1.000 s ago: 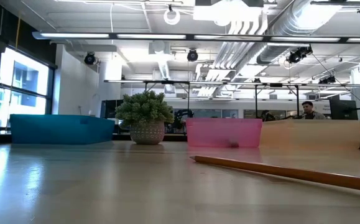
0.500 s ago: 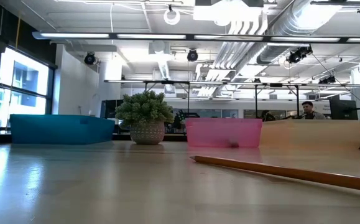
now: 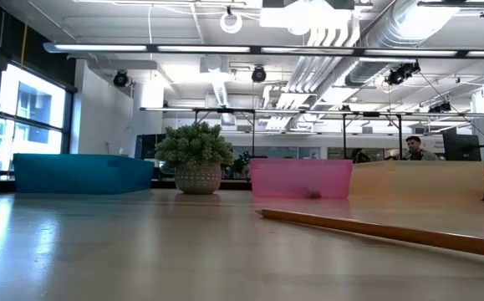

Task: Sort crayons/erasers/pens/pencils in bins
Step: Put the gray crayon into the green bin

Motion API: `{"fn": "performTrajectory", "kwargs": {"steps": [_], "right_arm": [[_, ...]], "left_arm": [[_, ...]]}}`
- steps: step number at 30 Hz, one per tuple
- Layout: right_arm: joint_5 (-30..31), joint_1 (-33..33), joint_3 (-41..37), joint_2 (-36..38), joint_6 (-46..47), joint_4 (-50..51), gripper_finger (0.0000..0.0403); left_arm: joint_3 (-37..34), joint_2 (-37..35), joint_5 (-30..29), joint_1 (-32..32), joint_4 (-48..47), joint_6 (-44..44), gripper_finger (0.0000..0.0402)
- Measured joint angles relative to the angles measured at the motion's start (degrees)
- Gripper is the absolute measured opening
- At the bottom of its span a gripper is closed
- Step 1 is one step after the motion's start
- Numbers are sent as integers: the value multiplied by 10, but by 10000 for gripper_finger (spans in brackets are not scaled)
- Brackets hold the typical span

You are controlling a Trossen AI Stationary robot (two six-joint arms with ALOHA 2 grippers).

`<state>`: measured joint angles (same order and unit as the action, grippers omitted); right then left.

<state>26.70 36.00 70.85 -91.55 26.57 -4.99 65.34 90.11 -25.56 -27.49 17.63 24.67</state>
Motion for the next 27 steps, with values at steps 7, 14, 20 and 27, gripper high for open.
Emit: {"fn": "performTrajectory", "kwargs": {"steps": [7, 14, 20, 27], "right_arm": [[2, 0, 0, 0, 5, 9, 55], [8, 0, 0, 0, 48, 44, 131], [-3, 0, 0, 0, 97, 80, 168], [-5, 0, 0, -1, 178, 139, 174]], "left_arm": [[0, 0, 1, 0, -9, 2, 22], [0, -4, 2, -3, -100, 55, 18], [-1, -30, 7, -18, -239, 147, 18], [1, -87, 31, -54, -445, 338, 18]]}}
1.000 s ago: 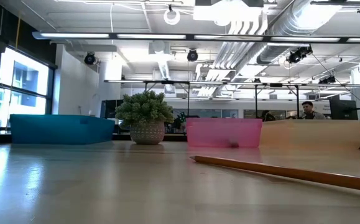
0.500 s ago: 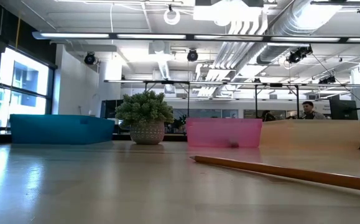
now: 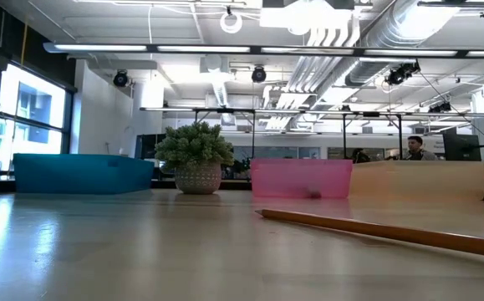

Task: Sort crayons/erasers/pens/pencils in bins
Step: Put the gray crayon into the green bin

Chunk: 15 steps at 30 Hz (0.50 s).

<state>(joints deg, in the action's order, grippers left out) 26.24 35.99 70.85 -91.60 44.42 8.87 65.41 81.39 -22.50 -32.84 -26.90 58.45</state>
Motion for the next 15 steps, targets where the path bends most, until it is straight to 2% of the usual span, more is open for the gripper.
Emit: {"fn": "performTrajectory", "kwargs": {"steps": [8, 15], "right_arm": [[-2, 0, 0, 0, 105, 81, 174], [-10, -4, 0, 0, 139, 121, 174]], "left_arm": [[0, -44, 39, -74, -217, 230, 19], [0, -26, 74, -134, -350, 378, 19]]}}
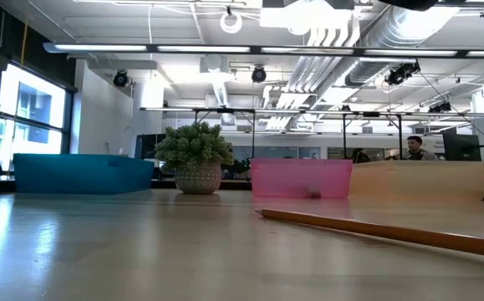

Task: Sort crayons/erasers/pens/pencils in bins
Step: Put the gray crayon into the green bin, then put the orange pencil into the blue bin

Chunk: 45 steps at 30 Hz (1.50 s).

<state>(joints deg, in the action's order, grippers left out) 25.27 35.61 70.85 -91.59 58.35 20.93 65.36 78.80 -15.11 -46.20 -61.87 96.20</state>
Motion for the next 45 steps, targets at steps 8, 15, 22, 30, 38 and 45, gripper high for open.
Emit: {"fn": "performTrajectory", "kwargs": {"steps": [8, 15, 22, 30, 38, 45], "right_arm": [[-64, -25, 33, 0, -62, 14, 174], [-66, -43, 117, -12, -80, 135, 174], [-110, -52, 208, -72, -28, 302, 173], [-111, -29, 221, -124, 77, 316, 173], [-121, -10, 221, -164, 186, 351, 173], [-123, 5, 221, -196, 241, 352, 173]], "left_arm": [[0, 50, 53, -31, -31, 67, 19], [0, 101, 107, -32, -49, 71, 19], [0, 133, 147, -20, -48, 63, 19], [0, 167, 175, -4, -48, 16, 19], [0, 175, 179, 2, -43, 7, 48], [0, 175, 191, 2, -44, 7, 109]]}}
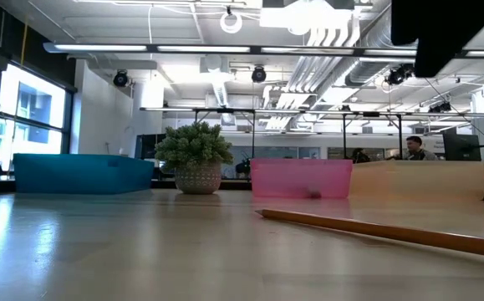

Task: Sort crayons/erasers/pens/pencils in bins
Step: Put the orange pencil into the blue bin

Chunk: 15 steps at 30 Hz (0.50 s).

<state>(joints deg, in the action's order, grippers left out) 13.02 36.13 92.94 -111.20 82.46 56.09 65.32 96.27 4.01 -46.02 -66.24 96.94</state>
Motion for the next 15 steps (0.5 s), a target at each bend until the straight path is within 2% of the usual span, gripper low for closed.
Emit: {"fn": "performTrajectory", "kwargs": {"steps": [6, 11, 15], "right_arm": [[0, 7, 0, -20, 29, -1, 173], [-27, 12, 0, -38, 47, -3, 173], [-48, 18, 0, -52, 53, -15, 173]], "left_arm": [[0, -11, 15, 0, 2, 1, 143], [0, -45, 12, 3, 3, 3, 138], [0, -81, -18, 3, 1, 4, 129]]}}
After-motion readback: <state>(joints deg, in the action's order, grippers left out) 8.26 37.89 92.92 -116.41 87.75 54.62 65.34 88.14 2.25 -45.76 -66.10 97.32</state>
